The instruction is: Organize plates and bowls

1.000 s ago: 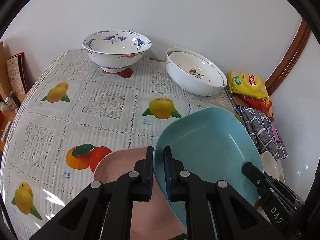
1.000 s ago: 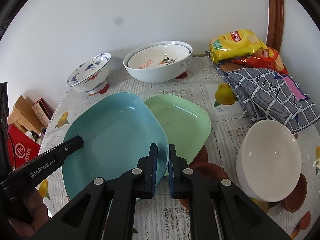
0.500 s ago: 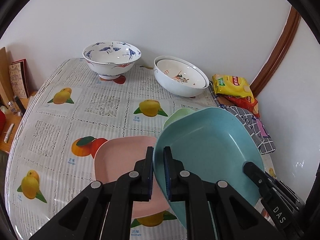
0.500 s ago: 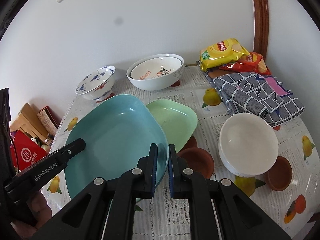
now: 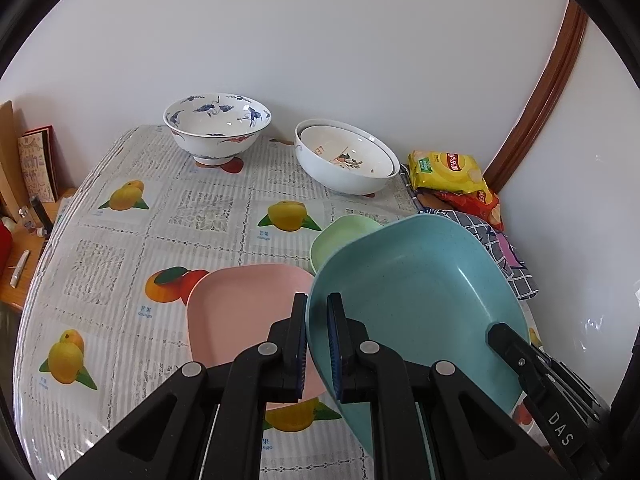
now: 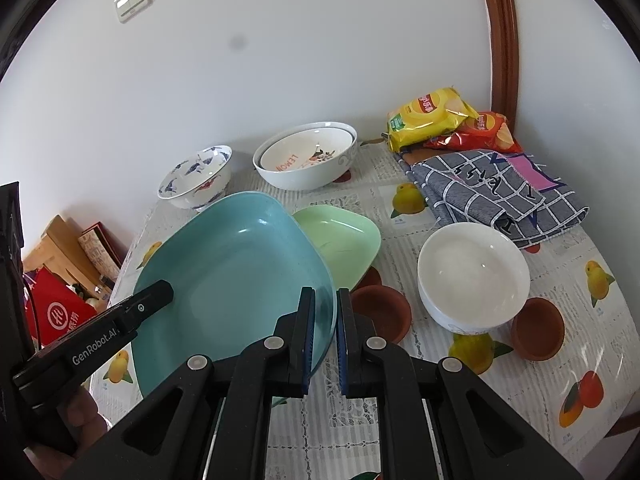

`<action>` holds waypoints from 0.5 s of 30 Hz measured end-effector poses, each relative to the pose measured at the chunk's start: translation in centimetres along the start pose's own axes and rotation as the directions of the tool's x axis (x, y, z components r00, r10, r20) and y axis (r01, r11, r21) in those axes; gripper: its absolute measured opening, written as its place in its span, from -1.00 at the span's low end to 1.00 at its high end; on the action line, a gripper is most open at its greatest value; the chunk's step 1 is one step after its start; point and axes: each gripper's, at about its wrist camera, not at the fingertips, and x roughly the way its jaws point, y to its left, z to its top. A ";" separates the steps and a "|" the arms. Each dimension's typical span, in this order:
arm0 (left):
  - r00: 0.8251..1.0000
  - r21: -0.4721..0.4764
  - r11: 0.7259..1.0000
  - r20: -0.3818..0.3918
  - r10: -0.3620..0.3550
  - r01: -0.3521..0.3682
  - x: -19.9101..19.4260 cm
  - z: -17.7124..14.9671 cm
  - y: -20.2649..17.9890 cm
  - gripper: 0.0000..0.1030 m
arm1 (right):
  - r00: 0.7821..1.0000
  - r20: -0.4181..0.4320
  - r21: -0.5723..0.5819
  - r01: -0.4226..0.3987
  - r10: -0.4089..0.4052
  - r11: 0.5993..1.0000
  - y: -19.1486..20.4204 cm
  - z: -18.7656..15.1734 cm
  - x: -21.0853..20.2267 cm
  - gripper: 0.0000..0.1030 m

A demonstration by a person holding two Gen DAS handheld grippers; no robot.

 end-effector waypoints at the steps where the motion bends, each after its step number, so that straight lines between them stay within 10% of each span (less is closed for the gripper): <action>1: 1.000 0.000 1.000 0.001 -0.001 0.001 -0.1 -0.1 0.0 -0.81 | 1.000 0.002 0.000 0.001 -0.001 1.000 0.0 -0.1 -0.2 -0.81; 15: 1.000 0.008 1.000 0.009 -0.010 0.009 -1.2 -1.0 -0.3 -0.81 | 1.000 0.019 0.014 0.006 -0.006 1.000 -0.2 -1.0 -1.7 -0.81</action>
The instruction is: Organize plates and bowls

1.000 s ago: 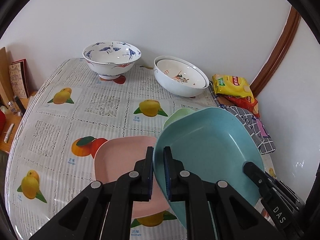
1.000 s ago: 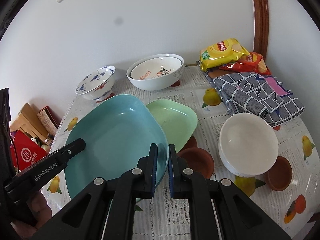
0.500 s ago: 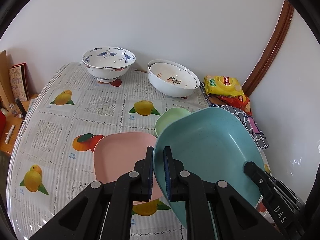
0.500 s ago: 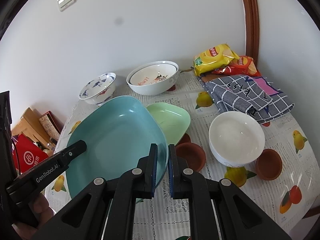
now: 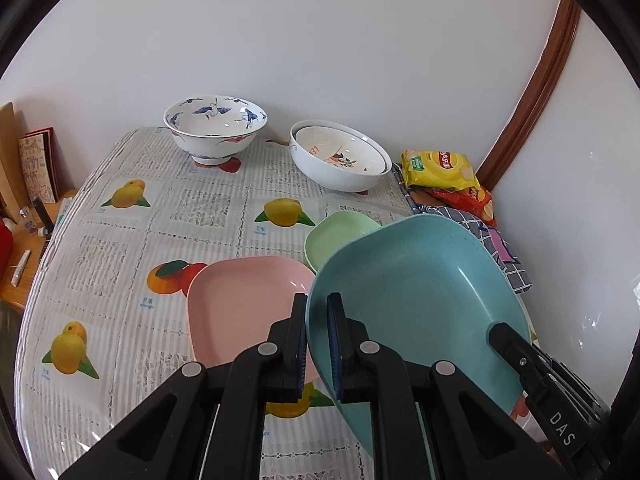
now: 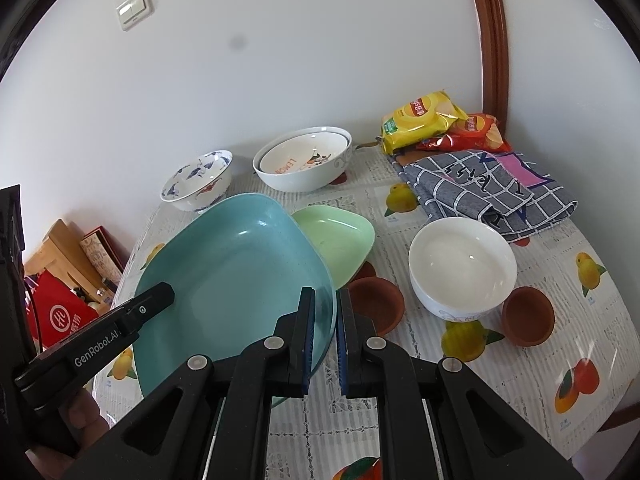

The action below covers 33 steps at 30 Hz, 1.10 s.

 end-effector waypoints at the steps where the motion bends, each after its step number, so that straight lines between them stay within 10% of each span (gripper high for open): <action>1: 1.000 0.000 1.000 0.000 0.000 0.000 -0.1 -0.1 0.0 -0.81 | 1.000 0.001 0.001 0.000 0.000 1.000 0.0 -0.1 -0.1 -0.81; 33: 1.000 -0.030 1.000 -0.021 -0.003 0.002 0.3 -1.3 1.7 -0.81 | 1.000 -0.019 -0.010 0.006 -0.007 1.000 1.1 -1.4 0.1 -0.81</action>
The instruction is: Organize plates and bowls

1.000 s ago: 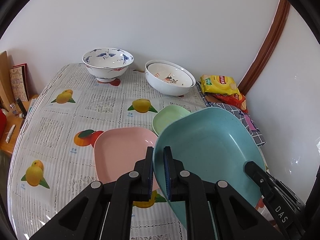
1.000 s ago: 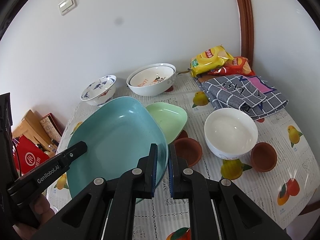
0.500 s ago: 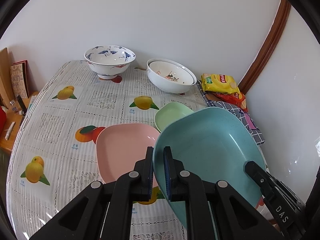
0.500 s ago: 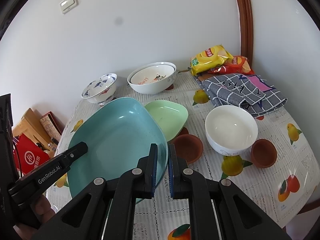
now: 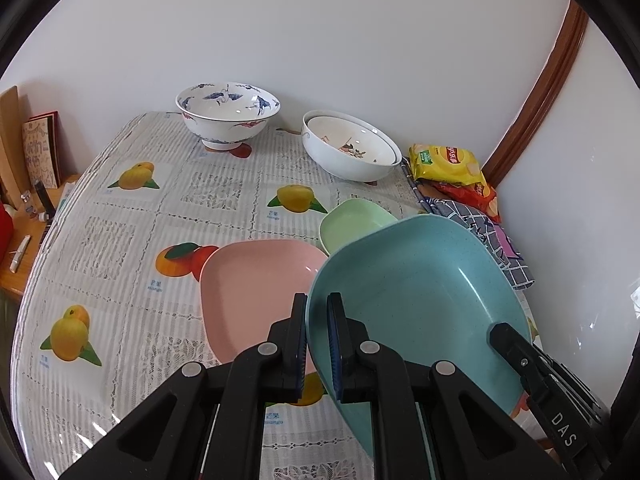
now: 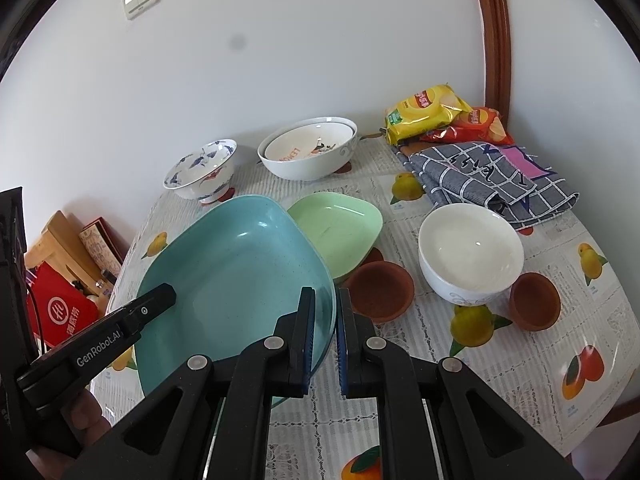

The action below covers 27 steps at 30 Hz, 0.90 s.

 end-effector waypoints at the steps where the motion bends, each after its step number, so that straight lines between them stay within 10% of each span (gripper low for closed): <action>1: 1.000 -0.001 1.000 -0.001 0.000 0.000 0.1 0.0 0.1 -0.81 | 1.000 -0.001 0.000 0.000 0.000 1.000 0.0 0.0 0.1 -0.81; 27: 0.999 -0.041 0.999 -0.041 0.024 -0.026 1.7 -1.1 3.2 -0.81 | 0.998 -0.057 -0.029 -0.006 0.005 1.000 1.8 -1.2 2.6 -0.81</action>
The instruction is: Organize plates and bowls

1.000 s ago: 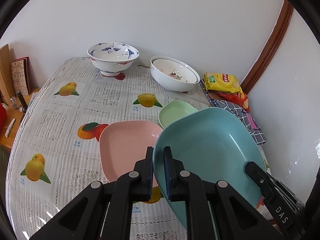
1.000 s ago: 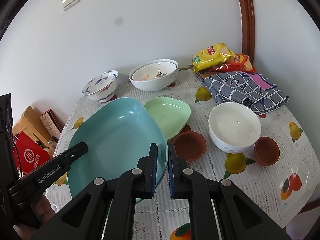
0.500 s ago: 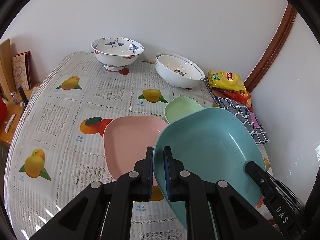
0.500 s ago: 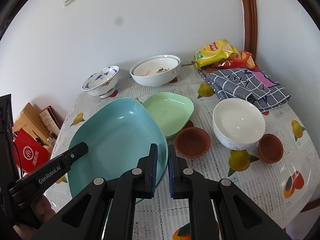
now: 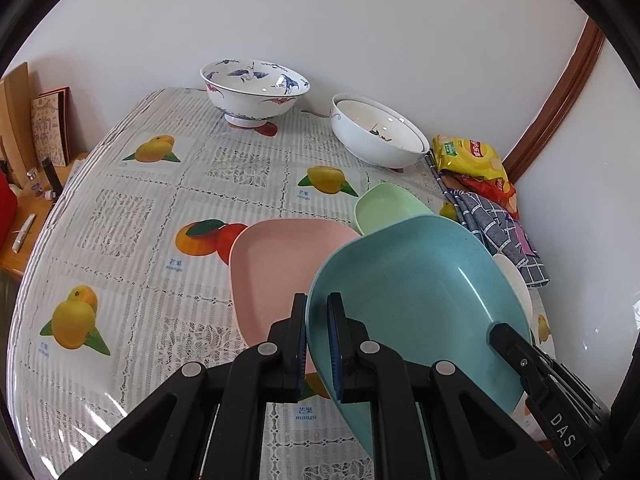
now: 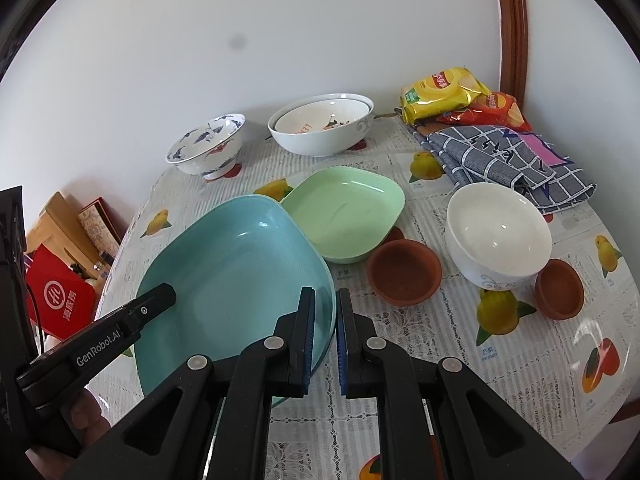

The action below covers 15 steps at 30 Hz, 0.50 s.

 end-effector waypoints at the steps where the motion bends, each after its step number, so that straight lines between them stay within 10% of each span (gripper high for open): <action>1: 1.000 -0.002 1.000 -0.002 0.002 -0.002 0.1 0.0 0.2 -0.81 | 1.000 -0.003 -0.002 -0.001 0.001 1.000 0.1 -0.1 0.2 -0.81; 15: 0.999 -0.025 0.999 -0.041 0.023 -0.024 1.8 -0.5 2.3 -0.80 | 0.999 -0.053 -0.020 -0.008 0.007 1.000 1.3 -0.8 2.5 -0.81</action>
